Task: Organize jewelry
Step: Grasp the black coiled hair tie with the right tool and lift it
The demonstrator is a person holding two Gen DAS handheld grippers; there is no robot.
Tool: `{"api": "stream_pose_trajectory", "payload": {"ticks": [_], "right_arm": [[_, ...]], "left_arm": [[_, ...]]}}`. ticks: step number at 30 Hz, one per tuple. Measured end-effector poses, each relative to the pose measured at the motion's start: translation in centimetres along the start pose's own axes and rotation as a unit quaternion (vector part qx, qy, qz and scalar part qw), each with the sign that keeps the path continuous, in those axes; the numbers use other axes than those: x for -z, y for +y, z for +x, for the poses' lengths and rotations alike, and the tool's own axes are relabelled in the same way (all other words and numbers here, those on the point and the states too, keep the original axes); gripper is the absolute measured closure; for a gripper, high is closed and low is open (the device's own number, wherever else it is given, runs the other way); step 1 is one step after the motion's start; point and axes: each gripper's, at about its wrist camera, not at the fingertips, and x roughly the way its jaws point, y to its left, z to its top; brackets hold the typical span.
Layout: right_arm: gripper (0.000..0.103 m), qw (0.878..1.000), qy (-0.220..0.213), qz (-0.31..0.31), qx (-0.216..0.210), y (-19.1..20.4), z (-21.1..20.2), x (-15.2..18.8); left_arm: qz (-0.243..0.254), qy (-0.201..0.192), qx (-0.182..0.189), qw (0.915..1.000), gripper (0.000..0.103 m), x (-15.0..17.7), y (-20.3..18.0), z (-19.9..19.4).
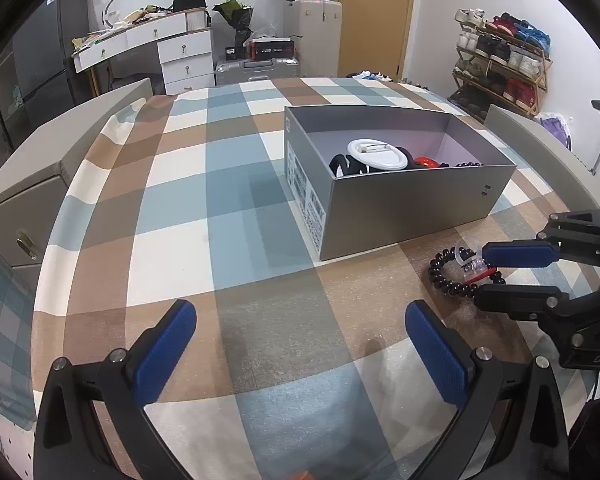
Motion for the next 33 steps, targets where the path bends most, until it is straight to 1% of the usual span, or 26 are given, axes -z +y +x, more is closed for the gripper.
{"api": "stream_pose_trajectory", "payload": {"ticks": [3, 7, 8, 9, 10, 11, 15, 18, 21, 23, 25, 27, 29, 30, 32, 33], "right_arm": [[0.072, 1.000, -0.003, -0.002, -0.008, 0.2, -0.2, -0.1], [0.072, 1.000, 0.012, -0.013, -0.016, 0.6, 0.3, 0.2], [0.070, 1.000, 0.020, -0.012, -0.020, 0.6, 0.6, 0.3], [0.063, 0.999, 0.027, -0.011, -0.021, 0.6, 0.9, 0.4], [0.060, 0.999, 0.031, -0.012, -0.021, 0.6, 1.1, 0.5], [0.059, 0.999, 0.029, -0.011, -0.021, 0.7, 1.3, 0.5], [0.059, 0.999, 0.019, -0.004, -0.026, 0.9, 1.3, 0.4], [0.059, 1.000, 0.008, -0.003, -0.012, 1.0, 1.0, 0.3], [0.059, 1.000, -0.003, 0.003, -0.023, 0.8, 0.5, 0.1], [0.059, 1.000, -0.010, 0.002, -0.020, 0.8, 0.3, 0.0], [0.059, 1.000, -0.006, -0.004, -0.026, 1.1, 0.3, 0.1], [0.059, 1.000, -0.007, -0.009, -0.019, 1.2, 0.4, 0.1], [0.061, 1.000, -0.003, -0.009, -0.025, 1.2, 0.6, 0.2], [0.061, 0.999, 0.005, -0.014, -0.029, 1.3, 0.7, 0.3], [0.061, 0.999, 0.007, -0.026, -0.026, 1.5, 0.6, 0.4], [0.063, 0.999, 0.008, -0.026, -0.028, 1.4, 0.6, 0.5]], "left_arm": [[-0.003, -0.001, 0.008, 1.0000, 0.001, 0.0, -0.1, -0.1], [-0.011, -0.005, 0.024, 0.9996, 0.001, -0.1, -0.1, -0.2], [-0.011, -0.005, 0.025, 0.9996, 0.001, -0.1, -0.2, -0.2], [-0.011, -0.004, 0.024, 0.9996, 0.001, -0.1, -0.2, -0.2], [-0.011, -0.004, 0.024, 0.9997, 0.001, -0.1, -0.2, -0.2], [-0.011, -0.004, 0.023, 0.9997, 0.001, -0.1, -0.2, -0.1], [-0.017, -0.002, 0.021, 0.9996, 0.001, -0.1, 0.1, 0.0], [-0.022, -0.003, 0.022, 0.9995, 0.001, -0.1, 0.3, -0.1], [-0.022, -0.006, 0.024, 0.9995, 0.001, -0.2, 0.2, -0.3], [-0.021, -0.006, 0.024, 0.9995, 0.001, -0.2, 0.2, -0.3], [-0.020, -0.005, 0.023, 0.9995, 0.001, -0.2, 0.1, -0.2], [-0.021, -0.005, 0.025, 0.9995, 0.001, -0.2, 0.1, -0.2], [-0.021, -0.005, 0.025, 0.9995, 0.001, -0.2, 0.2, -0.2], [-0.020, -0.005, 0.025, 0.9995, 0.001, -0.2, 0.2, -0.2], [-0.022, -0.005, 0.026, 0.9994, 0.001, -0.2, 0.2, -0.2], [-0.022, -0.005, 0.026, 0.9994, 0.001, -0.2, 0.2, -0.2]]}}
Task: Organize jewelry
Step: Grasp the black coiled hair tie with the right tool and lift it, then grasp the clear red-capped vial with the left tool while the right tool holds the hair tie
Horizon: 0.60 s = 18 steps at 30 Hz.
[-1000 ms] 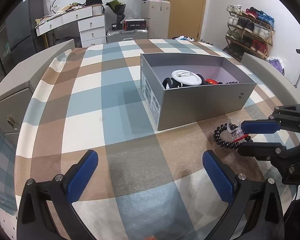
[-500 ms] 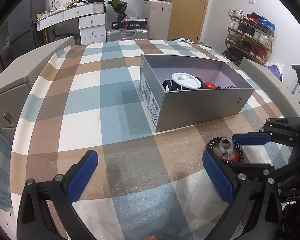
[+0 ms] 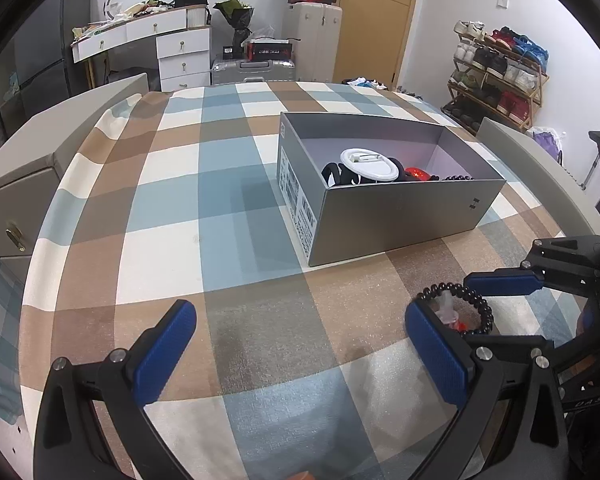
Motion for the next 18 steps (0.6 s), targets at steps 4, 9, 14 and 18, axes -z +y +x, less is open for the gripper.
{"api": "stream_pose_trajectory", "payload": {"ticks": [4, 9, 14, 18], "right_arm": [[0.065, 0.999, -0.016, 0.017, -0.022, -0.5, -0.7, -0.2], [0.064, 0.996, -0.046, 0.050, -0.053, -1.5, -2.0, -0.5], [0.064, 0.994, -0.072, 0.068, -0.056, -2.2, -3.4, -0.8], [0.064, 0.992, -0.082, 0.078, -0.053, -2.8, -4.3, -0.9]], "left_arm": [[-0.001, -0.001, -0.001, 1.0000, 0.001, 0.0, 0.1, -0.1], [-0.005, -0.003, 0.006, 1.0000, 0.001, 0.0, 0.1, -0.2], [-0.002, 0.003, 0.023, 0.9997, 0.001, 0.0, -0.1, -0.2], [0.020, 0.011, 0.047, 0.9987, 0.001, 0.3, -1.2, -0.2]]}}
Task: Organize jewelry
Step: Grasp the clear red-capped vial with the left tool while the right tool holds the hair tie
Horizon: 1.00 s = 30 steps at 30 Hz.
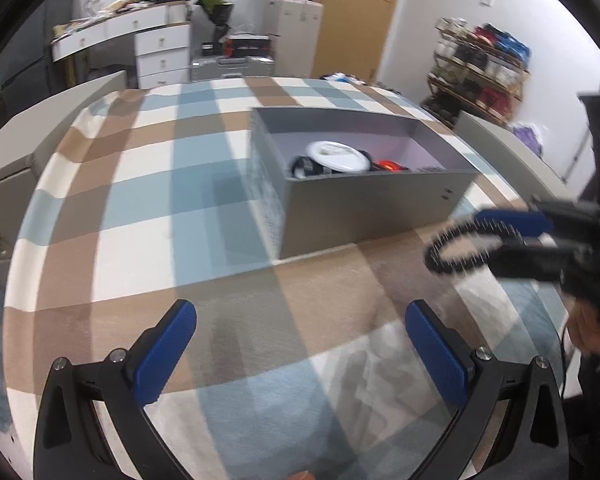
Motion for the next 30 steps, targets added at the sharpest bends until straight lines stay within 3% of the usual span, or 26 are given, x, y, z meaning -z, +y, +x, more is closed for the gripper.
{"api": "stream_pose_trajectory", "payload": {"ticks": [10, 13, 17, 20, 22, 24, 26, 30], "right_arm": [[0.064, 1.000, -0.015, 0.016, 0.006, -1.4, -1.5, -0.4], [0.064, 1.000, -0.015, 0.017, 0.007, -1.6, -1.5, -0.3], [0.064, 1.000, -0.011, 0.016, 0.008, -1.6, -1.5, -0.3], [0.064, 1.000, -0.011, 0.016, 0.008, -1.7, -1.6, -0.3], [0.064, 1.000, -0.013, 0.017, 0.009, -1.7, -1.7, -0.3], [0.064, 1.000, -0.014, 0.017, 0.008, -1.8, -1.8, -0.3], [0.064, 1.000, -0.013, 0.017, 0.009, -1.8, -1.8, -0.3], [0.064, 1.000, -0.013, 0.016, 0.008, -1.9, -1.8, -0.3]], "left_arm": [[0.062, 0.014, 0.044, 0.9970, 0.001, 0.5, -3.1, -0.2], [0.076, 0.019, 0.042, 0.9960, 0.004, 0.5, -4.1, 0.3], [0.084, 0.037, 0.039, 0.9950, 0.017, 0.6, -5.0, 1.3], [0.092, 0.035, 0.039, 0.9944, 0.034, 0.8, -5.7, 1.4], [0.099, 0.033, 0.034, 0.9939, 0.053, 0.8, -6.0, 1.3], [0.099, 0.030, 0.042, 0.9938, 0.083, 0.7, -6.0, 1.2], [0.097, 0.030, 0.046, 0.9938, 0.089, 0.8, -5.9, 1.2], [0.095, 0.018, 0.040, 0.9945, 0.089, 0.7, -5.8, 0.9]]}}
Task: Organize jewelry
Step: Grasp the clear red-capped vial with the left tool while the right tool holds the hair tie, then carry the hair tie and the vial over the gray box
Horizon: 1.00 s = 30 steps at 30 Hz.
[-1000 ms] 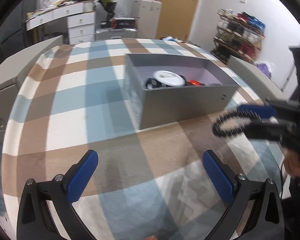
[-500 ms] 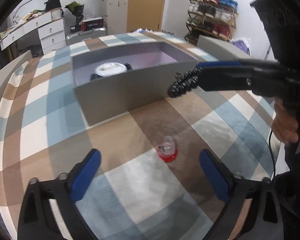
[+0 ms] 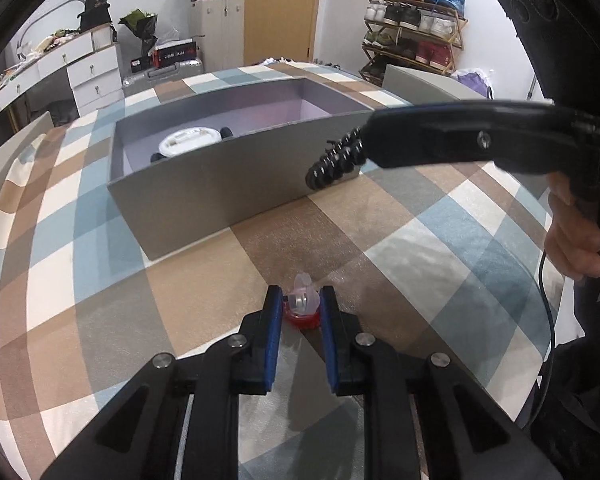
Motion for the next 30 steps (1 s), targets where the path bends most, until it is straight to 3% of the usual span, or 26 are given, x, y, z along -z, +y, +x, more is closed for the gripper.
{"api": "stream_pose_trajectory", "payload": {"ticks": [11, 30], "right_arm": [[0.064, 1.000, 0.001, -0.004, -0.002, 0.2, 0.1, 0.0], [0.064, 1.000, -0.005, -0.011, -0.002, 0.5, -0.1, 0.1]], "left_arm": [[-0.030, -0.042, -0.029, 0.9982, 0.089, -0.6, 1.5, -1.3], [-0.090, -0.118, -0.061, 0.9871, 0.089, -1.5, 3.9, -3.9]]}}
